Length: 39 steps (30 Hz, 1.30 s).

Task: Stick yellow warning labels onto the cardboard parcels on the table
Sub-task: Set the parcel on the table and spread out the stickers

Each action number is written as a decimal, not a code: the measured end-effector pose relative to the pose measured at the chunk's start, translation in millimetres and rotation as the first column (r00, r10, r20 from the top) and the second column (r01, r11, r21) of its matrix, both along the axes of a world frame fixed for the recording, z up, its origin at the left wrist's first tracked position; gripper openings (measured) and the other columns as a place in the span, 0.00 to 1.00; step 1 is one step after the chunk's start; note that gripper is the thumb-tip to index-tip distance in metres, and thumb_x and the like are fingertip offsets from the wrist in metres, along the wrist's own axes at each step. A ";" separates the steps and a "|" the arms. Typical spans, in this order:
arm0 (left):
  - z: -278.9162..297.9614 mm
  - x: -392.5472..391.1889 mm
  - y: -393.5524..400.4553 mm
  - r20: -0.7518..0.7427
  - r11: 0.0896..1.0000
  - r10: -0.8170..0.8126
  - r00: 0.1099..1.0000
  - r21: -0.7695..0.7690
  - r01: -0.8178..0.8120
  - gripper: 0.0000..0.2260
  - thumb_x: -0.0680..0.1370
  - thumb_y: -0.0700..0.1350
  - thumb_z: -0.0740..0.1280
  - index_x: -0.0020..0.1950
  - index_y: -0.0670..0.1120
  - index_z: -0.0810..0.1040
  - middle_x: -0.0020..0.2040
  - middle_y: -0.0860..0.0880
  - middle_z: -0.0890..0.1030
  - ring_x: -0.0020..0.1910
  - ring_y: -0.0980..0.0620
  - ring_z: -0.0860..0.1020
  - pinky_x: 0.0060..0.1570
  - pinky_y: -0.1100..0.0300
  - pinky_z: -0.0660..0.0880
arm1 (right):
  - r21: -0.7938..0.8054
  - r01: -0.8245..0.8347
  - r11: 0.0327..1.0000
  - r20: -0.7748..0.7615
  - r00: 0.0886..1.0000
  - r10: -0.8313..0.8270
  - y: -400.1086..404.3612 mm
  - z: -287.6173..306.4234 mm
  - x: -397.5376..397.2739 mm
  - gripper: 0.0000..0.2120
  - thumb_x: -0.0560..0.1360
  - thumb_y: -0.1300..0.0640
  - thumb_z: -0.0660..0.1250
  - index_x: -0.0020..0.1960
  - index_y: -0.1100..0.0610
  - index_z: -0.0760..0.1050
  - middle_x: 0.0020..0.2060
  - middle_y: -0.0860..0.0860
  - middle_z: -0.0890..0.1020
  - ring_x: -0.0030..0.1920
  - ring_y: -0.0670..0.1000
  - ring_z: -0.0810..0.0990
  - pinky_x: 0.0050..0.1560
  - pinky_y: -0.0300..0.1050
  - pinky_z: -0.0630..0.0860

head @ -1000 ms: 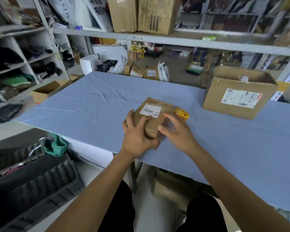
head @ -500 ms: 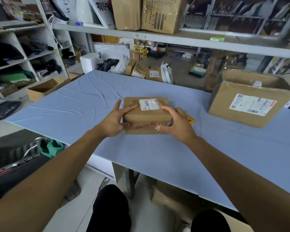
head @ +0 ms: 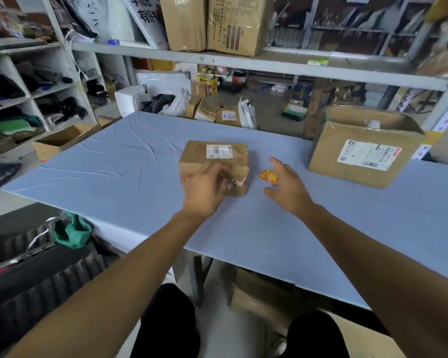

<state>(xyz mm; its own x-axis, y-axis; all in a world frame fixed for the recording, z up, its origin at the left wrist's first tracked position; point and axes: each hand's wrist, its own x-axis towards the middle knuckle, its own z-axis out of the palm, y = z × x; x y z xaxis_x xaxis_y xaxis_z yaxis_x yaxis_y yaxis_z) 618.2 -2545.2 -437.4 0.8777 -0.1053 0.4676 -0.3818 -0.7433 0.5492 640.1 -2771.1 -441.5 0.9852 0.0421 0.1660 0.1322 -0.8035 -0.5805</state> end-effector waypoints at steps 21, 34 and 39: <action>-57.6 75.3 -133.0 -0.229 0.981 -0.082 0.970 0.152 0.119 0.22 0.77 0.46 0.64 0.71 0.43 0.72 0.70 0.42 0.69 0.69 0.38 0.67 0.70 0.46 0.68 | -0.205 0.147 0.968 0.025 0.989 -0.145 -64.9 -46.3 45.3 0.18 0.75 0.42 0.65 0.62 0.47 0.79 0.59 0.52 0.78 0.60 0.58 0.72 0.59 0.52 0.71; -48.1 51.7 -119.2 -0.246 0.963 -0.161 0.956 -0.253 0.096 0.07 0.76 0.44 0.71 0.48 0.41 0.83 0.49 0.41 0.83 0.46 0.44 0.81 0.51 0.54 0.77 | -0.074 0.077 0.994 0.181 0.982 -0.063 -58.1 -44.4 2.3 0.14 0.76 0.53 0.68 0.60 0.54 0.81 0.54 0.55 0.82 0.55 0.59 0.78 0.54 0.49 0.75; -47.5 37.5 -112.8 -0.256 0.971 -0.161 0.953 -0.216 0.106 0.04 0.76 0.41 0.70 0.46 0.41 0.83 0.47 0.43 0.86 0.46 0.44 0.82 0.49 0.57 0.76 | -0.173 0.056 0.983 0.080 0.996 -0.043 -47.9 -48.7 -10.3 0.23 0.75 0.49 0.68 0.68 0.55 0.73 0.68 0.53 0.76 0.66 0.59 0.72 0.64 0.51 0.71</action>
